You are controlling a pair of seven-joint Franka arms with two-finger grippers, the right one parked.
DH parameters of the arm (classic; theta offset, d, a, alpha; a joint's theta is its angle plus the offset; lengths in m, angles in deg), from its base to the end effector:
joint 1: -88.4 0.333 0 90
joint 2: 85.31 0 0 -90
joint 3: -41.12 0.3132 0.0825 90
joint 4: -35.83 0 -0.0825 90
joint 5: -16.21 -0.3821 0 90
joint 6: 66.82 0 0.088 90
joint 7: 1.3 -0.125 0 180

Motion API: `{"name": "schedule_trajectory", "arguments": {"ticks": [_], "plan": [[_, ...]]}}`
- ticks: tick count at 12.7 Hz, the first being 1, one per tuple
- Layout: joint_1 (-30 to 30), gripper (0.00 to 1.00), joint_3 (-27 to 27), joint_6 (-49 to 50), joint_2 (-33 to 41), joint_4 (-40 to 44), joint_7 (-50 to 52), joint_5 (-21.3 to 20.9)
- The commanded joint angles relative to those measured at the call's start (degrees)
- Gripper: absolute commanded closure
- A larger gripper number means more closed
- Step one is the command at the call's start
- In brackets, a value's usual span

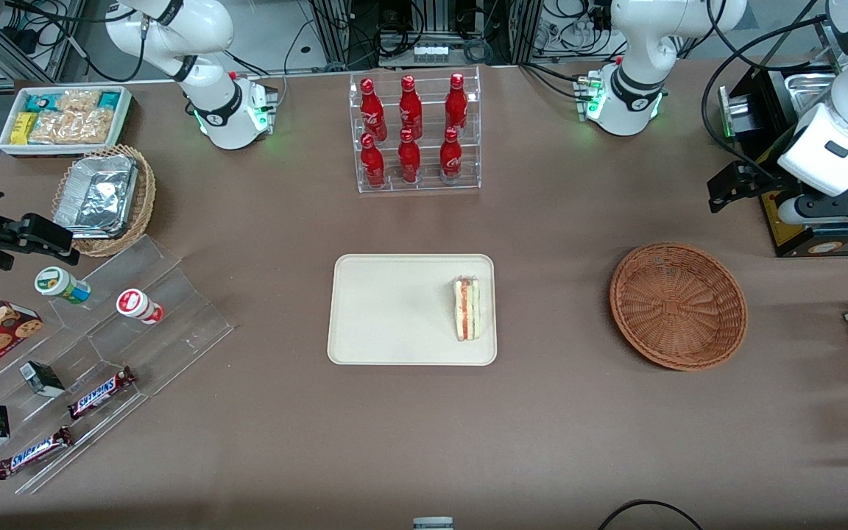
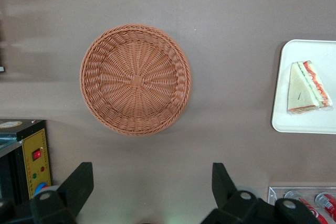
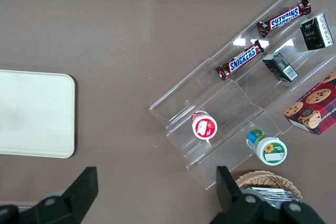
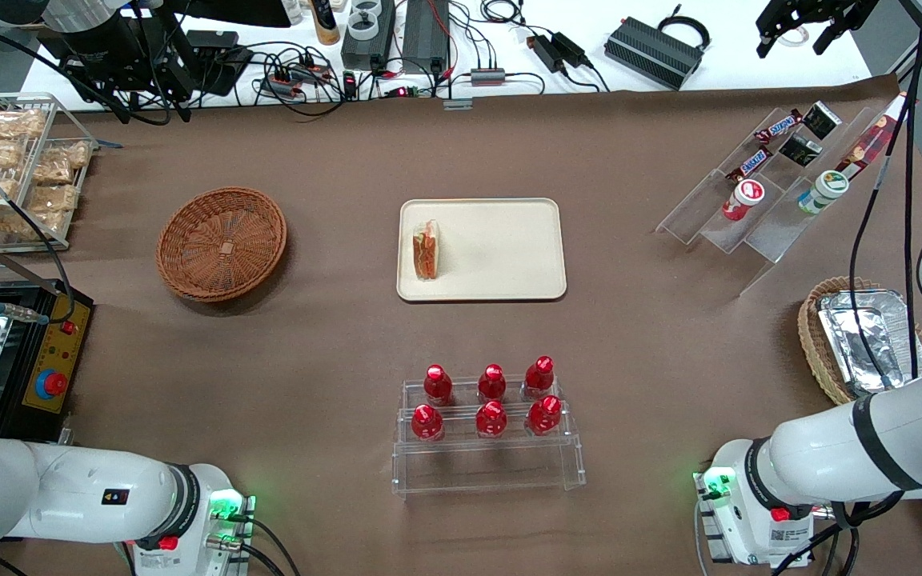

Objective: Place sandwich from basket to tray

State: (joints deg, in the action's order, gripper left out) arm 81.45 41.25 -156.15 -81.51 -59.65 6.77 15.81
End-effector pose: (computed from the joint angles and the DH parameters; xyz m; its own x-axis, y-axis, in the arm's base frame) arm 0.5251 -0.0619 0.5937 0.9990 0.0220 -0.0396 0.0215 -0.9997 -0.0125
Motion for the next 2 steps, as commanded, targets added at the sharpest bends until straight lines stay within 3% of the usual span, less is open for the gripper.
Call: {"name": "schedule_trajectory", "arguments": {"ticks": [1, 2], "plan": [[-0.4, 0.0, 0.1, 2.6, 0.2, 1.7, -0.5, 0.2], [-0.4, 0.0, 0.1, 2.6, 0.2, 1.8, -0.3, 0.1]]}}
